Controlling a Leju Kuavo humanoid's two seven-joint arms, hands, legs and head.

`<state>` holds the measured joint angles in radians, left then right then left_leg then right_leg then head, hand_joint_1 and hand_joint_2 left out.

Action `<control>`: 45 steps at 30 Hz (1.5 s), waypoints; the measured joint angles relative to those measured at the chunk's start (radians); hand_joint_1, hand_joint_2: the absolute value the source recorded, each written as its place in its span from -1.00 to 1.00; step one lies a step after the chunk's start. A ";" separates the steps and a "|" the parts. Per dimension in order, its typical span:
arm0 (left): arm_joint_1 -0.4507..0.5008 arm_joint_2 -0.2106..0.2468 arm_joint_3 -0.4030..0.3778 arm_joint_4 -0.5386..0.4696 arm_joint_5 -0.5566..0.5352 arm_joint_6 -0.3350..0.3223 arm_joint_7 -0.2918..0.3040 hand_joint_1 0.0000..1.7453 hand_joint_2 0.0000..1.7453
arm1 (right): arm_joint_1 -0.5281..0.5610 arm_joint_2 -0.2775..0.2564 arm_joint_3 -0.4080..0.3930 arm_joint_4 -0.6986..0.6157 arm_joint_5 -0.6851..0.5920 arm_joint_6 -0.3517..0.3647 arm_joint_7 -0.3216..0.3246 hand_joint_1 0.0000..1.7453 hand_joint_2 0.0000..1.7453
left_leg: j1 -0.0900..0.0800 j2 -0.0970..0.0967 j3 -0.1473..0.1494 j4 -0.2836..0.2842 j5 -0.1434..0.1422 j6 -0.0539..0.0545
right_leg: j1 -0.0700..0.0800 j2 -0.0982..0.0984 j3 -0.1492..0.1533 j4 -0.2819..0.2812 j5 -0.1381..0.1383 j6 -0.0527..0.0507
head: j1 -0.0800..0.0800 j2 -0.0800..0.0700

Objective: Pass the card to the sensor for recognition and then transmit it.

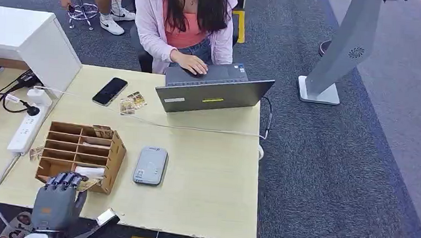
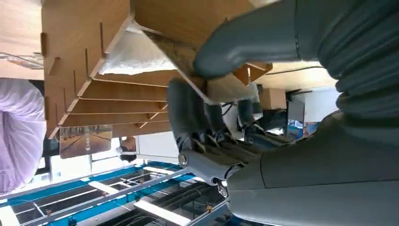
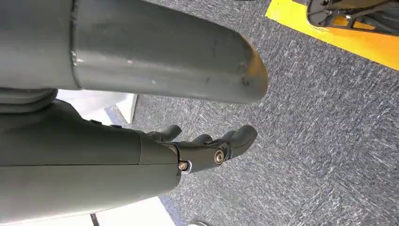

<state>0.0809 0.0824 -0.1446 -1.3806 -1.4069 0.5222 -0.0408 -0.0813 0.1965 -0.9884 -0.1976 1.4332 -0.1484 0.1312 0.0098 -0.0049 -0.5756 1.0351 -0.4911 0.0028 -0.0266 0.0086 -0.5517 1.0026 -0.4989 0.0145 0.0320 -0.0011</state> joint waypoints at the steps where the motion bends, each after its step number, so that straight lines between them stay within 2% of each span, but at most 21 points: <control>1: 0.000 0.000 0.000 0.000 0.002 0.000 0.000 1.00 1.00 | 0.000 0.000 0.000 0.000 0.000 0.000 0.000 -1.00 -1.00 | 0.000 0.000 0.000 0.000 0.000 0.000 | 0.000 0.000 0.000 0.000 0.000 0.000 | 0.000 0.000; 16: -0.005 0.000 0.014 0.000 0.011 -0.001 -0.015 1.00 1.00 | 0.000 0.000 0.002 0.000 0.005 0.003 -0.002 -1.00 -1.00 | 0.000 0.000 0.000 0.000 0.000 0.000 | 0.000 0.000 0.000 0.000 0.000 0.000 | 0.000 0.000; 20: -0.030 0.008 0.016 -0.001 0.010 -0.008 -0.022 1.00 1.00 | 0.000 0.000 0.006 0.000 0.016 0.005 -0.008 -1.00 -1.00 | 0.000 0.000 0.000 0.000 0.000 0.000 | 0.000 0.000 0.000 0.000 0.000 0.000 | 0.000 0.000; 25: -0.131 0.043 0.015 -0.051 0.032 -0.068 -0.041 1.00 1.00 | -0.001 0.000 0.009 0.000 0.024 0.005 -0.018 -1.00 -1.00 | 0.001 -0.001 0.000 0.000 0.002 0.000 | 0.001 -0.001 0.000 0.000 0.001 -0.001 | 0.000 0.000; 30: -0.285 0.090 0.005 -0.123 0.090 -0.156 -0.054 1.00 1.00 | -0.002 0.000 0.015 0.000 0.031 0.005 -0.029 -1.00 -1.00 | 0.001 -0.001 0.000 0.000 0.003 -0.001 | 0.001 -0.001 0.000 0.000 0.002 -0.001 | 0.000 0.000; 36: -0.444 0.134 -0.031 -0.202 0.175 -0.223 -0.067 1.00 1.00 | -0.003 0.000 0.019 0.000 0.034 0.008 -0.029 -1.00 -1.00 | 0.001 -0.001 0.000 0.000 0.003 -0.001 | 0.001 -0.001 0.000 0.000 0.002 -0.001 | 0.000 0.000; 41: -0.536 0.148 -0.054 -0.220 0.191 -0.242 -0.065 1.00 1.00 | -0.005 0.000 0.029 0.000 0.038 0.016 -0.027 -1.00 -1.00 | 0.001 -0.001 0.000 0.000 0.003 -0.001 | 0.001 0.000 0.000 0.000 0.002 -0.001 | 0.000 0.000; 45: -0.563 0.151 -0.063 -0.221 0.191 -0.243 -0.065 1.00 1.00 | -0.004 0.000 0.030 0.000 0.040 0.018 -0.027 -1.00 -1.00 | 0.001 0.000 0.000 0.000 0.003 -0.001 | 0.001 0.000 -0.001 0.000 0.002 -0.001 | 0.000 0.000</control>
<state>-0.4826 0.2331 -0.2075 -1.6014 -1.2158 0.2789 -0.1061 -0.0857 0.1965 -0.9583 -0.1976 1.4733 -0.1305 0.1041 0.0107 -0.0050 -0.5754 1.0355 -0.4883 0.0019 -0.0258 0.0089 -0.5525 1.0031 -0.4969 0.0134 0.0317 -0.0011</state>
